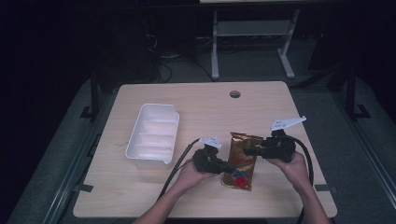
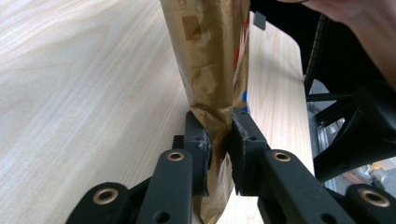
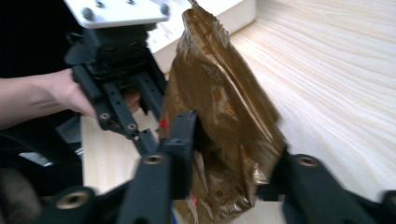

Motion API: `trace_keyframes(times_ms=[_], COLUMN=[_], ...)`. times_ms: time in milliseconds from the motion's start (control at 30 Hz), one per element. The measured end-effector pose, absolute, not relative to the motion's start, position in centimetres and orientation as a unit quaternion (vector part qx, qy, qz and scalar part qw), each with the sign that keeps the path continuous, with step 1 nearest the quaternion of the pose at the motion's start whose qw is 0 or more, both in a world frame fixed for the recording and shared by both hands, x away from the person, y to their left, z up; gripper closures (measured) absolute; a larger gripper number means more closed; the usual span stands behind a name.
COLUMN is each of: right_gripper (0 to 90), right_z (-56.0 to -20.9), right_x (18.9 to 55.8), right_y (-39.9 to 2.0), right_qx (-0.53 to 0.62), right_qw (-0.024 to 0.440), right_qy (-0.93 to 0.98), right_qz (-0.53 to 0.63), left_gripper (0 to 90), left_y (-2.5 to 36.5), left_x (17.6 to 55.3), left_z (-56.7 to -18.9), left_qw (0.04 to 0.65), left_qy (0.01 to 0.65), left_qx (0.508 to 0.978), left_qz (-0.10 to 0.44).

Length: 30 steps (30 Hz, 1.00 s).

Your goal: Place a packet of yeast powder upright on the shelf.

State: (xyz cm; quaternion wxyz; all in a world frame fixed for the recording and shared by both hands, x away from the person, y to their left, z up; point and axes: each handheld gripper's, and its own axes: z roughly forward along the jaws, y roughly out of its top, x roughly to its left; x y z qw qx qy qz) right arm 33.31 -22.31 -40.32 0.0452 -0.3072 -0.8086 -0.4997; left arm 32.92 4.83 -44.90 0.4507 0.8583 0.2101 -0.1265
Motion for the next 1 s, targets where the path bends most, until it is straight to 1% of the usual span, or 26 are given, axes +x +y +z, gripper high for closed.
trace_keyframes(times_ms=[33,100,133,167,267,300,533,567,700,767,800,833,933,1000], right_gripper=[74.1,77.2,77.2,79.6,81.2,82.8,84.4,84.9,85.2,85.4,85.4,85.5,85.5,85.5], right_z=[-40.3,-40.3,-40.3,-40.3,-40.4,-40.3,-39.5,-39.2,-38.6,-38.0,-38.0,-37.6,-37.2,-36.7], right_x=[33.3,33.2,33.2,33.2,33.2,33.0,32.5,32.4,32.3,32.2,32.2,32.1,32.2,32.5], right_y=[-22.3,-22.2,-22.2,-22.0,-22.0,-21.9,-21.5,-21.6,-21.9,-22.3,-22.3,-22.4,-22.5,-22.6], right_qx=[-0.306,-0.310,-0.310,-0.312,-0.311,-0.307,-0.307,-0.305,-0.308,-0.312,-0.312,-0.315,-0.316,-0.320], right_qw=[0.051,0.048,0.048,0.046,0.052,0.053,0.034,0.027,0.013,-0.006,-0.006,-0.023,-0.030,-0.042], right_qy=[-0.807,-0.809,-0.809,-0.812,-0.810,-0.810,-0.819,-0.818,-0.816,-0.816,-0.816,-0.820,-0.820,-0.821], right_qz=[-0.503,-0.497,-0.497,-0.492,-0.494,-0.496,-0.484,-0.487,-0.488,-0.486,-0.486,-0.478,-0.476,-0.471], left_gripper=[73.7,70.9,69.3,67.9,66.1,61.5,51.0,50.3,48.1,47.5,47.1,46.4,43.9,43.4], left_y=[4.9,4.9,4.9,4.8,4.9,5.2,6.3,6.6,7.1,7.6,7.6,8.0,8.2,8.6], left_x=[32.9,32.8,32.8,32.5,32.4,32.2,32.1,31.8,31.4,31.0,31.0,30.6,30.3,29.8], left_z=[-45.0,-45.0,-45.0,-45.0,-44.9,-44.8,-44.6,-44.5,-44.4,-44.3,-44.3,-44.3,-44.3,-44.4], left_qw=[0.450,0.446,0.446,0.442,0.441,0.442,0.444,0.438,0.433,0.434,0.434,0.439,0.439,0.441], left_qy=[0.212,0.217,0.217,0.213,0.214,0.217,0.225,0.224,0.223,0.222,0.222,0.223,0.223,0.223], left_qx=[0.859,0.861,0.861,0.865,0.866,0.866,0.864,0.869,0.872,0.872,0.872,0.869,0.870,0.869], left_qz=[-0.121,-0.113,-0.113,-0.105,-0.099,-0.086,-0.070,-0.058,-0.051,-0.043,-0.043,-0.036,-0.034,-0.032])
